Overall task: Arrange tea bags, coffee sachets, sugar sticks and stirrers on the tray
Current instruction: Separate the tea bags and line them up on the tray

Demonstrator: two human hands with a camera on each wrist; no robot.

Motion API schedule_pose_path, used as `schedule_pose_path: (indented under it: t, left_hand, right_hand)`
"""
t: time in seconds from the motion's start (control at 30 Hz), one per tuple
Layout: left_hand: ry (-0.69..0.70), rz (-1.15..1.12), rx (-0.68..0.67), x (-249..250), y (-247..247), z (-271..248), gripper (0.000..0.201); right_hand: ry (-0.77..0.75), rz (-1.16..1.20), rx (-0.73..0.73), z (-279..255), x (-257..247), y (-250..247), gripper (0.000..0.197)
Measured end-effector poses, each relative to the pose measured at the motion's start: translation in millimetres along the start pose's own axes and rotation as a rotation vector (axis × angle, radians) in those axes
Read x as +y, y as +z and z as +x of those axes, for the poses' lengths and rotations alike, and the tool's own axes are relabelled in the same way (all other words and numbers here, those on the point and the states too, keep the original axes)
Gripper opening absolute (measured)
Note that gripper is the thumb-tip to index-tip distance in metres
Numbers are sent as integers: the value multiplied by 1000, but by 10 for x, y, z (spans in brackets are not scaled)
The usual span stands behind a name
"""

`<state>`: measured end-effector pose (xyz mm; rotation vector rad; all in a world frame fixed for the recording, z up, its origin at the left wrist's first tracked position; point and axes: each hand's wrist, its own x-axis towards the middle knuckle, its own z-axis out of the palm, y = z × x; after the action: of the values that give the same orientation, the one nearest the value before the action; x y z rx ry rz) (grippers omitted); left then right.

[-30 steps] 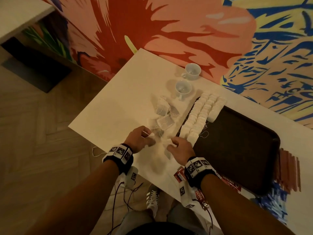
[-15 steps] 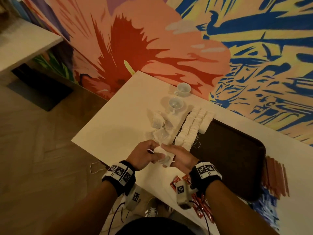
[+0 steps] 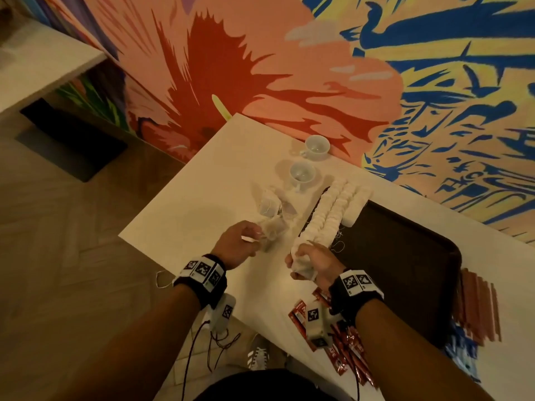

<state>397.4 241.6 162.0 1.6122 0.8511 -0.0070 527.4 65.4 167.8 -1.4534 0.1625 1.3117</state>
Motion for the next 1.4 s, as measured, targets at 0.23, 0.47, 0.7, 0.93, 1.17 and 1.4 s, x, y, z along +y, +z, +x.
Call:
schedule_pose_path:
  t: [0.23,0.47,0.7,0.93,1.17,1.4]
  left_hand:
    - [-111,604,51,-214,-58,616,74]
    - [-36,932,-40,-303,228,756,102]
    - [7,1088,-46,-366,315,791,79]
    - [10,1102,-44,-389,256,725,42]
    - [-193,650,65,-307,21,525,30]
    - [-94,80,53,9,-120,61,22]
  right_hand:
    - [-125,-508,159,460,-157,29,41]
    - [-452,-1166,134,864,-219,202,50]
    - [-415,-1591,89,1144,-211,302,60]
    - [-490,-1608,175,1197,-144,301,34]
    - [-449,-1226,129,994,-167,258,28]
    - [-379,-854,53,544,-261,180,23]
